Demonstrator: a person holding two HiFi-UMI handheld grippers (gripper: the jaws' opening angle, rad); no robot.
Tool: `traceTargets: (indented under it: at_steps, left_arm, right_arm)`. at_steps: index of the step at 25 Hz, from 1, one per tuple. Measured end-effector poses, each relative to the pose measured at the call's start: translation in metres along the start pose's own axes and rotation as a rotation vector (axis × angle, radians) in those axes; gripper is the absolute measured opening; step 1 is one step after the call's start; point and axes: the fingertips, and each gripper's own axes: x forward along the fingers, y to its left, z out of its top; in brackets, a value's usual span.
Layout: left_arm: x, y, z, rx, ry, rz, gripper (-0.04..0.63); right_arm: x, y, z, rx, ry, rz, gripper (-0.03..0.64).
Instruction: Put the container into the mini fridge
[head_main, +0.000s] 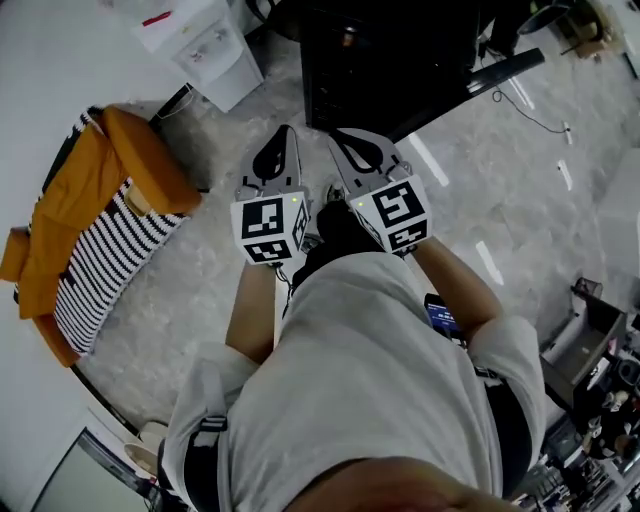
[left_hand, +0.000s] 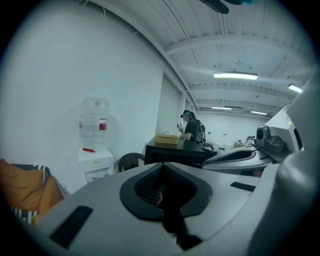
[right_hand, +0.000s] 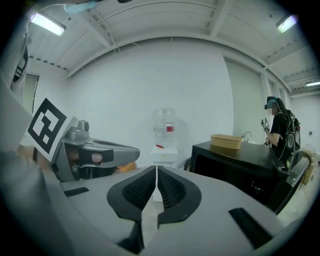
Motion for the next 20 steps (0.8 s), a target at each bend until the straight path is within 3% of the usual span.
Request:
traceTargets:
  at_steps: [12, 20]
  left_arm:
    - [0.122, 0.015, 0.052, 0.037, 0.004, -0.024, 0.012]
    - [0.19, -0.013, 0.064, 0.062, 0.056, -0.12, 0.012]
  right_arm:
    - [0.055, -0.12, 0.053, 0.076, -0.097, -0.114, 0.04]
    - [0.047, -0.201, 0.058, 0.148, -0.121, -0.213, 0.04]
